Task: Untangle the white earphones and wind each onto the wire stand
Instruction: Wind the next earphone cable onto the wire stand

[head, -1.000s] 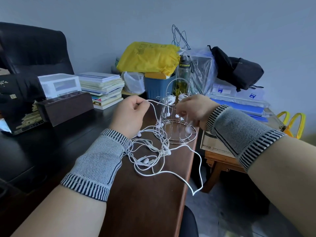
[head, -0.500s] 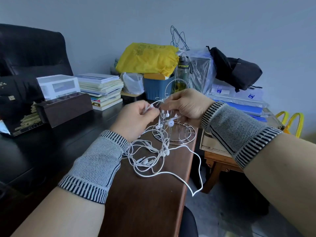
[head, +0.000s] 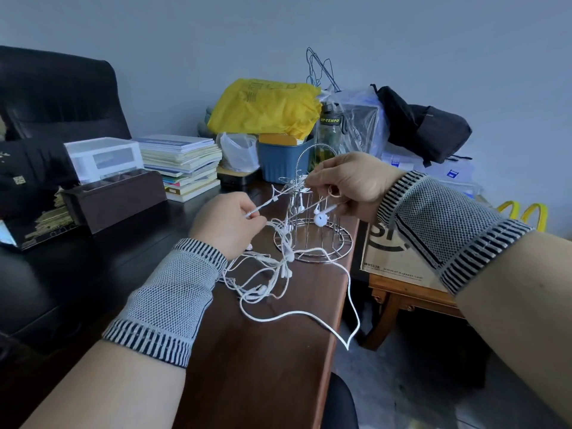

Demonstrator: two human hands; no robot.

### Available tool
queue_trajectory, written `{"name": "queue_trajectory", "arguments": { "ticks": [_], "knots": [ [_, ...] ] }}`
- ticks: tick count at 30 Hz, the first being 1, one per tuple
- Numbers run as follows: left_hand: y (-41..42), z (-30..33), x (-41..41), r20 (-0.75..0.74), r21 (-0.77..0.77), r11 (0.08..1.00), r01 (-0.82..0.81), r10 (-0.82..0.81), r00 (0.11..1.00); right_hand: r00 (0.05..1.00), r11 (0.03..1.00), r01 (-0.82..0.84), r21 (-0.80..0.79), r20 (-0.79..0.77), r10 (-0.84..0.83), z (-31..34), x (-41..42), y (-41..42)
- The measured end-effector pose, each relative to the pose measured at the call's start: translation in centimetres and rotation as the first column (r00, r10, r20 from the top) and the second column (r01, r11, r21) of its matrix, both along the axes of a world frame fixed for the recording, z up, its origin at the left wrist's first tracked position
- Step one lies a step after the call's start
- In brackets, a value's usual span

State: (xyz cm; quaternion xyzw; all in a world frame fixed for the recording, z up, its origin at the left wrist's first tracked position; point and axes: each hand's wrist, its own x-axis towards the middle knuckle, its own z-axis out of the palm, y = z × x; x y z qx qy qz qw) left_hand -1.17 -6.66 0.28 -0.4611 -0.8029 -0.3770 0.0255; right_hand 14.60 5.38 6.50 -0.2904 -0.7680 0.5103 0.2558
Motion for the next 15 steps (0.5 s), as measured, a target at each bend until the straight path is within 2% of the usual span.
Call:
{"name": "queue_trajectory", "arguments": {
  "ticks": [5,9,13,15],
  "knots": [
    [-0.2,0.5,-0.2,-0.067,0.001,1.000,-0.009,0.009,0.998,0.990,0.983,-0.041,-0.181,-0.142,0.015,0.1,-0.2,-0.4],
    [0.0,0.4,-0.4,-0.001,0.018,0.999,0.047,-0.047,0.999,0.974,0.953,-0.103,-0.287,-0.223,0.038,0.2,-0.3,-0.5],
    [-0.1,0.8,-0.2,0.001,0.020,0.999,0.044,-0.044,0.999,0.986,0.980,-0.072,-0.187,-0.162,0.041,-0.1,-0.4,0.4],
    [-0.1,1.0,0.1,0.021,0.029,0.998,0.054,-0.054,0.998,0.999,0.999,-0.030,0.038,0.015,0.029,-0.3,-0.4,0.7]
  ]
}}
